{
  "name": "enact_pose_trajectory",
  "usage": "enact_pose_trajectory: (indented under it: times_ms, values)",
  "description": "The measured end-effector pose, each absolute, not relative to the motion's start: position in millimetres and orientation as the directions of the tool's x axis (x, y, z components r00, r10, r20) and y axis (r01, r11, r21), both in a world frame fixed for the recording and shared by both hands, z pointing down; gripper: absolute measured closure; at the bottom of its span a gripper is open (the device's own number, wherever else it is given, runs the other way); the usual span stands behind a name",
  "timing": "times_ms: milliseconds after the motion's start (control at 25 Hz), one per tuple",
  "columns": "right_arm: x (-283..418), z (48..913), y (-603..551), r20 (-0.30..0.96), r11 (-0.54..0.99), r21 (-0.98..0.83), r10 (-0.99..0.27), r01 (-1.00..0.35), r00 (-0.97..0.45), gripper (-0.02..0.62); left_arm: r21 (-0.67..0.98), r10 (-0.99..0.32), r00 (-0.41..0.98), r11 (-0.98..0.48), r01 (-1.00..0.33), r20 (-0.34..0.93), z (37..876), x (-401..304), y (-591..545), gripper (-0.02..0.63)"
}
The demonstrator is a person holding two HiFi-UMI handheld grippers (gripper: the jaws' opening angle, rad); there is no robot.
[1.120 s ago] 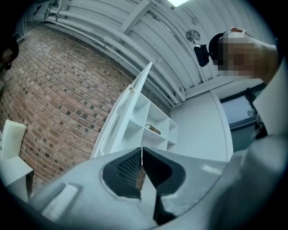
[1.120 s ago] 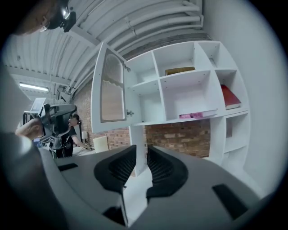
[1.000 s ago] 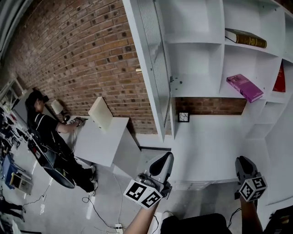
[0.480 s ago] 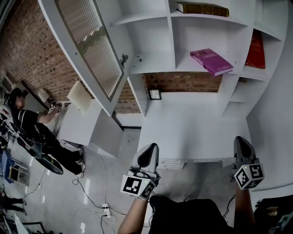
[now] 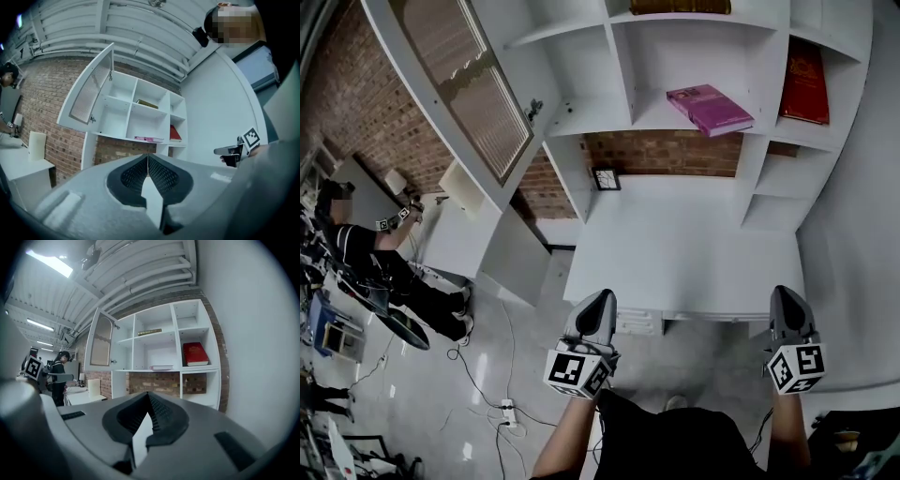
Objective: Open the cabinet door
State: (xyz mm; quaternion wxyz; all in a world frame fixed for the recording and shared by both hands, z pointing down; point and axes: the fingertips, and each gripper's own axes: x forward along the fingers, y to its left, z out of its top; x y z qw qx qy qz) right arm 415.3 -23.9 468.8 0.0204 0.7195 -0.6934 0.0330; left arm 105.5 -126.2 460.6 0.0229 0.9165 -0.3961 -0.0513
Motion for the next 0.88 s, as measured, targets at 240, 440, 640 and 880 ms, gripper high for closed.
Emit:
enact_pose_trajectory:
  times_ms: [240, 440, 640, 880]
  values:
    - [429, 480, -12, 0.072, -0.047, -0.031, -0.996, -0.998, 0.045, 0.594, 0.063, -0.733, 0.678, -0.681, -0.73, -0.058, 466, 115, -115, 0.586]
    - [426, 479, -13, 0.063, -0.05, -0.03, -0.997, -0.998, 0.048, 0.594, 0.055, -0.728, 0.683, -0.686, -0.726, -0.057, 464, 116, -113, 0.586]
    - [415, 476, -24, 0.059, -0.049, -0.008, -0.997, -0.999, 0.049, 0.594, 0.054, -0.723, 0.688, -0.691, -0.721, -0.065, 458, 111, -125, 0.586]
    - [407, 474, -30, 0.059, -0.063, -0.018, -0.996, -0.998, 0.062, 0.594, 0.055, -0.719, 0.692, -0.695, -0.717, -0.072, 448, 103, -136, 0.586]
